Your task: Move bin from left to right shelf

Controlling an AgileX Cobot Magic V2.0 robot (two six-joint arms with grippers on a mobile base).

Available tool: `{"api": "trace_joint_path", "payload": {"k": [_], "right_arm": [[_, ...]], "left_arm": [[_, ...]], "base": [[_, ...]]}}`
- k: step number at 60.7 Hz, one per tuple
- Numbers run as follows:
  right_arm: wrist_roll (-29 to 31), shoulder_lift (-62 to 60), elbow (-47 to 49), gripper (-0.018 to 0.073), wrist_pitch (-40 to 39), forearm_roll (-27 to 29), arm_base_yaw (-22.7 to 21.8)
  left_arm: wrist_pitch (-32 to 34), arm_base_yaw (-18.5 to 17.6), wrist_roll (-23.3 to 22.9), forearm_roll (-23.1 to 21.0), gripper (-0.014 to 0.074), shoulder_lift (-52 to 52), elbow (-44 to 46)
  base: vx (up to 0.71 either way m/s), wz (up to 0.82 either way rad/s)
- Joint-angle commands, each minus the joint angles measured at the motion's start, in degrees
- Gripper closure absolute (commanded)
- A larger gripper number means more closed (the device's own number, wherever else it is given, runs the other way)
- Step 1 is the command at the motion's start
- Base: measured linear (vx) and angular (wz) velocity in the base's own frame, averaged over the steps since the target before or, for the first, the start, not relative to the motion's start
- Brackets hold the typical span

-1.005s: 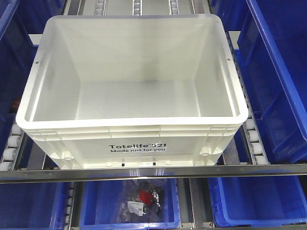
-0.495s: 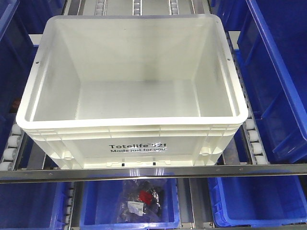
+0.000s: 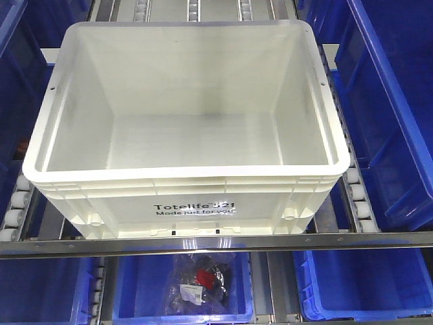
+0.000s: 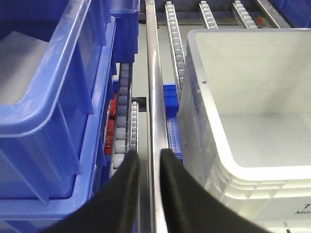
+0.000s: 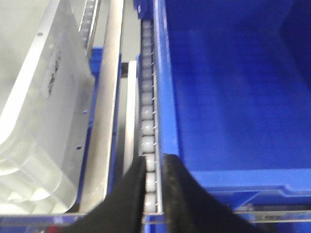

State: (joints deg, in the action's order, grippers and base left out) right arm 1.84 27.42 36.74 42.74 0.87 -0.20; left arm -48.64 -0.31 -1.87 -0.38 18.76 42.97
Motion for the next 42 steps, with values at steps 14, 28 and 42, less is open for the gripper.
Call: {"api": "trace_joint_path", "payload": {"k": [14, 28, 42], "right_arm": [[12.1, 10.4, 9.5, -0.0139, 1.9, 15.4, 0.1], [12.6, 19.3, 15.0, -0.0128, 6.3, 13.9, 8.5], [-9.1, 28.2, 20.0, -0.0099, 7.8, -12.8, 23.8]], "left_arm": [[4.8, 0.1, 3.9, -5.5, -0.0066, 5.7, 4.8], [3.4, -4.6, 19.7, -16.6, -0.0095, 14.5, 8.7], [2.9, -15.2, 11.4, -4.2, -0.0061, 24.3, 10.7]], "base": [[0.00, 0.00], [0.00, 0.00], [0.00, 0.00]]}}
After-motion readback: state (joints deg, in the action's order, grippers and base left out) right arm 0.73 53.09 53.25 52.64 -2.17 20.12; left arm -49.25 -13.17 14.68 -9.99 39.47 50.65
